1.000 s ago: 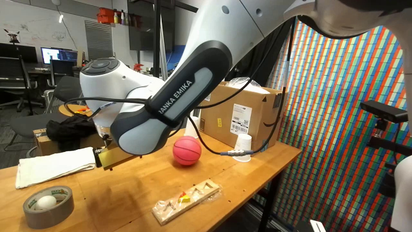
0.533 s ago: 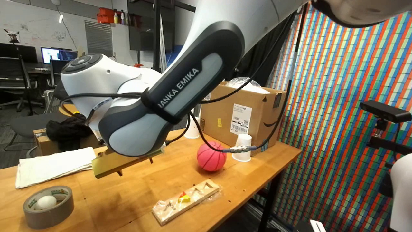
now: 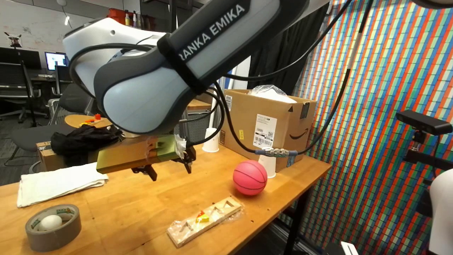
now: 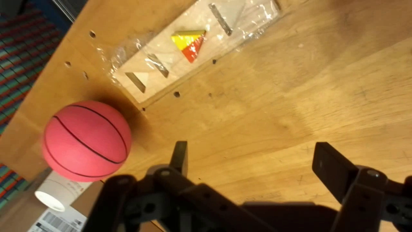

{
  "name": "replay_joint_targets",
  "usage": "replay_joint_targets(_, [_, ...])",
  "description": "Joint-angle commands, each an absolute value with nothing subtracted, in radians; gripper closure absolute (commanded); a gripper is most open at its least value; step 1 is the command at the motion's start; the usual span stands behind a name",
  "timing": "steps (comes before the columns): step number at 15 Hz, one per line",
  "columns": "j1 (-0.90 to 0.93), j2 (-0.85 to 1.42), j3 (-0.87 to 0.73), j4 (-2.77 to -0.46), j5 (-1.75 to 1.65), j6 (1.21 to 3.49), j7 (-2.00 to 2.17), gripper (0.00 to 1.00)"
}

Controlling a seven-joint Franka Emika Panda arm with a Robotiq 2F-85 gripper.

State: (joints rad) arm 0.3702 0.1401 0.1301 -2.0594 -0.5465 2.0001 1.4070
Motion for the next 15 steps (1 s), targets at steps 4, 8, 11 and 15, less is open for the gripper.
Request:
replay_joint_targets(4, [0.315, 0.055, 0.161, -2.163, -0.480, 1.947, 1.485, 0.00])
replay_joint_targets(8, [0.285, 0.049, 0.157, -2.204, -0.444, 1.966, 1.485, 0.00])
replay_joint_targets(11, [0.261, 0.048, 0.152, -2.220, -0.412, 1.981, 1.463, 0.00])
replay_joint_targets(15, [0.229, 0.052, 0.144, -2.228, -0.363, 2.043, 1.418, 0.00])
